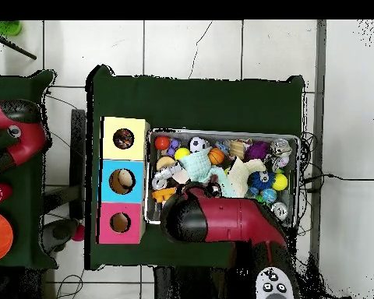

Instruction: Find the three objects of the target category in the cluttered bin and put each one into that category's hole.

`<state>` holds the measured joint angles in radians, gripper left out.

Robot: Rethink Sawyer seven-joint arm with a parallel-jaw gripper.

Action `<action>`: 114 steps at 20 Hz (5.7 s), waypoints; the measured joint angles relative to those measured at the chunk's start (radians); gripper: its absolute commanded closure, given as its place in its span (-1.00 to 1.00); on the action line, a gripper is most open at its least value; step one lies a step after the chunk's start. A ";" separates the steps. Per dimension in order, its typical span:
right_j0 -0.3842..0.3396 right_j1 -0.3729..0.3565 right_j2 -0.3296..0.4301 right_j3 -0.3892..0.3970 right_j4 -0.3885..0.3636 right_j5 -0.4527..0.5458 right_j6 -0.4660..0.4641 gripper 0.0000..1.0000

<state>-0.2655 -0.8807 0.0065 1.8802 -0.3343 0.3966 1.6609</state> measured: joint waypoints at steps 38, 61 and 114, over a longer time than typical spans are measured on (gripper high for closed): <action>-0.277 0.133 0.222 -0.258 -0.035 -0.009 0.000 1.00; -0.399 0.264 0.295 -0.320 -0.218 -0.003 0.000 1.00; -0.489 0.261 0.419 -0.336 -0.329 -0.003 0.000 1.00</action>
<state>-0.7546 -0.6195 0.4255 1.5441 -0.6631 0.3939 1.6604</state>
